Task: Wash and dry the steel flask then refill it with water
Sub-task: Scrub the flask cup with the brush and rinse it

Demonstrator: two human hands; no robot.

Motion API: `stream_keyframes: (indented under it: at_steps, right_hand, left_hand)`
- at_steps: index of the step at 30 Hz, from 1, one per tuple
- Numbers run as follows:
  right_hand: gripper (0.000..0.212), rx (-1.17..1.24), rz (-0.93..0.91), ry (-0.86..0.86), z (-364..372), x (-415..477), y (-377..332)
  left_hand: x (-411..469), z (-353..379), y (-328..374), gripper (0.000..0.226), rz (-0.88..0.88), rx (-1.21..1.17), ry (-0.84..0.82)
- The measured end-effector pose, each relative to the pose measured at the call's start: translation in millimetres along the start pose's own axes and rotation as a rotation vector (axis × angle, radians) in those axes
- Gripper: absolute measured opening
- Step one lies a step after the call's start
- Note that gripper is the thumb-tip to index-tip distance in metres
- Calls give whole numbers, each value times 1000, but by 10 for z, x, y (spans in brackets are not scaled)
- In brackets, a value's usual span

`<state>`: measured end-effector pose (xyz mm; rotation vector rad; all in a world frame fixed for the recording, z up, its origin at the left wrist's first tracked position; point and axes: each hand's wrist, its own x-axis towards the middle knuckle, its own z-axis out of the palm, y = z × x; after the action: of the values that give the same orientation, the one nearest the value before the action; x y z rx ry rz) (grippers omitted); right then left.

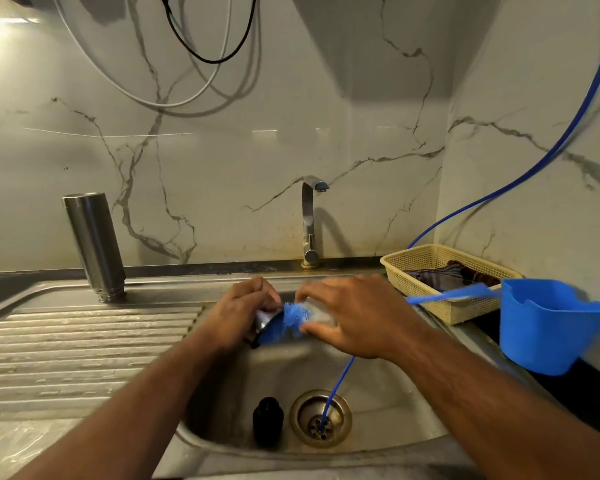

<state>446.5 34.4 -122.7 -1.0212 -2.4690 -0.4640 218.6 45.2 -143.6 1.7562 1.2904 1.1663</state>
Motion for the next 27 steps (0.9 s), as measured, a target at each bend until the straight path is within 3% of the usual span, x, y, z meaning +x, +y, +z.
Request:
stream_keyframes:
  at_steps: [3, 6, 9, 12, 14, 18, 22, 27]
  right_hand:
    - [47, 38, -5, 76, 66, 25, 58]
    - [51, 77, 42, 122, 116, 45, 54]
    - [48, 195, 145, 53, 148, 56, -20]
    - [49, 323, 195, -56, 203, 75, -144]
    - [47, 399, 227, -66, 230, 74, -215]
    - [37, 450, 251, -80, 208, 56, -261]
    - [55, 318, 231, -145, 178, 15, -218]
    - [42, 183, 167, -101, 11, -19, -68]
  left_hand:
    - [-29, -25, 11, 25, -84, -147, 63]
    - [-58, 41, 79, 19, -228, -501, 128]
    - [-94, 95, 157, 20, -255, -697, 249]
    - [-133, 116, 203, 25, -204, -739, 353]
    - [-146, 120, 202, 30, -141, -658, 356]
    - [-144, 143, 153, 30, 33, -268, 303]
    - [-91, 149, 115, 30, 170, 15, 215]
    - [-29, 144, 104, 15, 165, 349, 173]
